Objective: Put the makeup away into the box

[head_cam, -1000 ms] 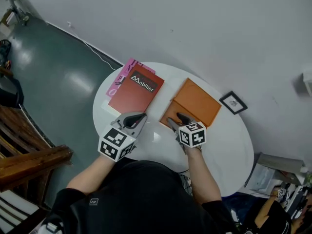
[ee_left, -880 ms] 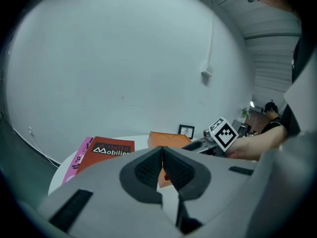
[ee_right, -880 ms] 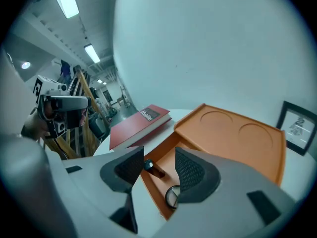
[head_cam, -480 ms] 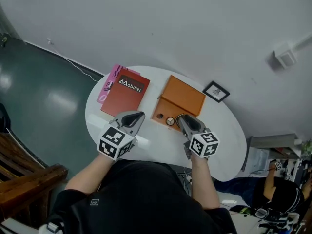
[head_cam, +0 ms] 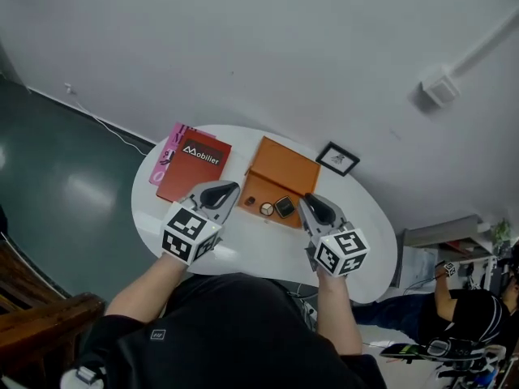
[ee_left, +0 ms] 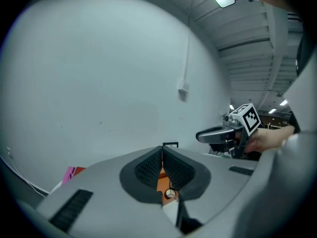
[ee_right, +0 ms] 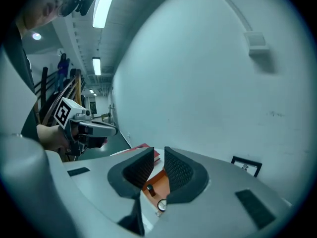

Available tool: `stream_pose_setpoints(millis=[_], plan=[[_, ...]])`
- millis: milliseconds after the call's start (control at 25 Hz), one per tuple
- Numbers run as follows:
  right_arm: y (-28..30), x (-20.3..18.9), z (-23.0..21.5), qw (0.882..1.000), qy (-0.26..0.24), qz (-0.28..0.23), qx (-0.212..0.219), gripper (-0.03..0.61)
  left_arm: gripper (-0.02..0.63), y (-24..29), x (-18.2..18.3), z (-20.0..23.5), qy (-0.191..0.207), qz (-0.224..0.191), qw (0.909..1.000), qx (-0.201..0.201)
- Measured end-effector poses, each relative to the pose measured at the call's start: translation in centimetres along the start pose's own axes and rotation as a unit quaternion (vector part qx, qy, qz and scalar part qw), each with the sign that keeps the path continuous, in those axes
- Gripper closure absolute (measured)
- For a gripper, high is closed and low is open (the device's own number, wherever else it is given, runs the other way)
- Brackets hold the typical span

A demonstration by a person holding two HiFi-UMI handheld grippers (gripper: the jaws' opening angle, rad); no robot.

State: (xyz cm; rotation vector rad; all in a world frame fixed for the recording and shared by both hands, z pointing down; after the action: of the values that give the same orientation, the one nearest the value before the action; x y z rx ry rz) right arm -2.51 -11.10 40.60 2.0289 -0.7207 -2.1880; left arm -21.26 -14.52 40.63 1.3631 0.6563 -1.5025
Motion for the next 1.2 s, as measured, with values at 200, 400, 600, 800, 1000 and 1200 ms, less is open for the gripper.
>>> stream_pose_setpoints(millis=[200,400,600,800,1000,1200], plan=[[-2.1,2.5,-1.9,0.999,-0.013,-0.049,0.018,0.508,0.6,1.4,3.0,-2.3,0.022,-0.015,0.9995,0.017],[-5.8,6.2,-7.5,0.993,-0.017,-0.117,0.024,0.534,0.6,5.0,7.7,-5.1,0.056,-0.046,0.9965,0.042],[-7.9,9.8,-12.2,0.982,-0.054,-0.173,0.061,0.543,0.6,9.8,12.5,-8.1,0.083,-0.07,0.9929,0.048],[-9.5,12.3,-13.7,0.969,-0.074,-0.224,0.077,0.543,0.6,12.8,15.2,-10.2,0.101,-0.083,0.9909,0.032],[-11.1,11.9,-15.3,0.958,0.061,-0.275,0.053,0.543,0.6,11.9,16.0,-10.5,0.109,-0.104,0.9868,0.059],[-11.2,11.2,-15.5,0.962,0.038,-0.269,0.017,0.543,0.6,11.9,14.9,-9.7,0.104,-0.09,0.9882,0.067]])
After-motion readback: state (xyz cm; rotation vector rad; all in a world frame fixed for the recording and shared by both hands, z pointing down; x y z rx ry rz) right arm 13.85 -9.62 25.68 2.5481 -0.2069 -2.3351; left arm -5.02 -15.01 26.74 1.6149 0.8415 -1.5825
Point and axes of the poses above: the fingertips, and each gripper's own axes: y forward along the fingers, z to its left, x out of its top, the point moved 3 cm from there along -y, backward along the fingers, and after that the axes turned 12 degrees about -x, right-handed, at the moved point
